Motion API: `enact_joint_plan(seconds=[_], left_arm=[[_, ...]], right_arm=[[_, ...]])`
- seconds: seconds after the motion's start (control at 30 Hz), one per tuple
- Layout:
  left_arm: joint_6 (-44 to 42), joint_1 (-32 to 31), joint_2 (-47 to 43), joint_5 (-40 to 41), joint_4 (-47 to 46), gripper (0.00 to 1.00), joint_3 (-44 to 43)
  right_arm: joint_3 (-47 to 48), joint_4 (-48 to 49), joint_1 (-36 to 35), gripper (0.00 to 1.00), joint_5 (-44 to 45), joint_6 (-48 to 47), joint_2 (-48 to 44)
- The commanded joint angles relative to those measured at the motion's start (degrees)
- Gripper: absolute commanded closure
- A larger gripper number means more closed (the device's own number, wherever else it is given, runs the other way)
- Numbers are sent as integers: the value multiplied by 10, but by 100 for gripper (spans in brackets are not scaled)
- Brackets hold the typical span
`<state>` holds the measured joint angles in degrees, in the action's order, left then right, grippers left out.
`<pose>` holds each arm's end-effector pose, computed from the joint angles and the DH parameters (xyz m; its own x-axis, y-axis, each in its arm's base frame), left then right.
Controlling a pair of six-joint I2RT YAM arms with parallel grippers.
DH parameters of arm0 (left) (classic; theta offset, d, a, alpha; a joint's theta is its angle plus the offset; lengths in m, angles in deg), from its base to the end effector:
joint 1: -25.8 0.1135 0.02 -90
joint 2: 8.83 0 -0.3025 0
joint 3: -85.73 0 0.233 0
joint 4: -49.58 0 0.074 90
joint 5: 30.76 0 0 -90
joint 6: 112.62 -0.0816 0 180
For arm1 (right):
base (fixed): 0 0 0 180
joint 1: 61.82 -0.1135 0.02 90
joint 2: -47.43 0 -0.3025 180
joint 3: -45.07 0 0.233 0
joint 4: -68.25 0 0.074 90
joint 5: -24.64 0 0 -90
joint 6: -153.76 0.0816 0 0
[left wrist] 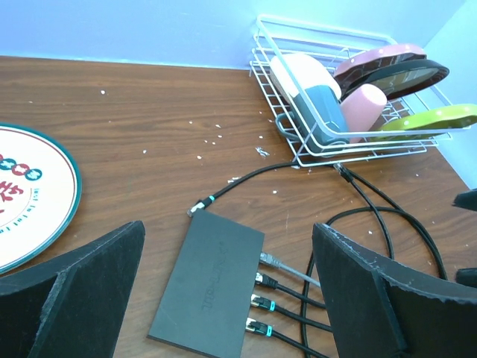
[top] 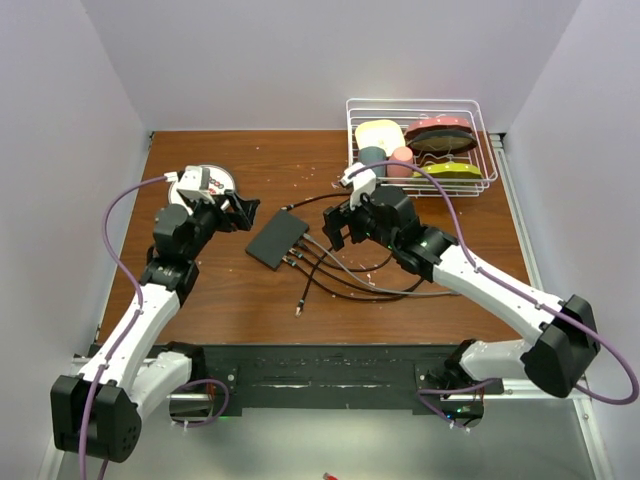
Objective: Insert the plug into the switch port
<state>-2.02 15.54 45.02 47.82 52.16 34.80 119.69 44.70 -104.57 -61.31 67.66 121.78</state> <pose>0.2210 -0.0564 0.3311 -0.2179 -0.3110 -0.9251 0.3118 0.8760 -0.3680 0.2346 0.2090 0.3445 -0.3324 -0.2148 -0.9184 -0.6083 0.7930 0.0346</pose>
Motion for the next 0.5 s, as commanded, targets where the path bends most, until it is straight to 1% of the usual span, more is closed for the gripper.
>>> enact_joint_plan(seconds=[0.0, 0.07, 0.17, 0.23, 0.3, 0.33, 0.4, 0.43, 0.47], left_arm=[[-13, 2, -21, 18, -17, 0, -4], [-13, 2, -24, 21, -10, 0, -6], [-14, 2, -30, 19, -26, 0, 3], [-15, 2, -30, 35, -3, 0, -10], [-19, 2, -36, 45, 17, 0, -18], [-17, 2, -40, 54, 15, 0, -13], [-18, 2, -52, 67, -3, 0, 1], [-25, 2, -55, 82, -5, 0, 4], [-29, 2, -56, 83, -12, 0, 8]], right_arm=[[-21, 61, -1, 1, 18, 10, -35], [-24, 63, -1, 1, 34, 10, -48], [-30, 75, 0, 1, 67, 16, -69], [-49, 93, -1, 1, 80, 16, -86], [-69, 135, -1, 1, 69, 2, -117], [-97, 156, -1, 1, 72, 9, -126], [-128, 223, -1, 1, 89, 36, -157], [-164, 252, -1, 1, 96, 37, -166], [-181, 307, -1, 1, 107, 29, -173]])
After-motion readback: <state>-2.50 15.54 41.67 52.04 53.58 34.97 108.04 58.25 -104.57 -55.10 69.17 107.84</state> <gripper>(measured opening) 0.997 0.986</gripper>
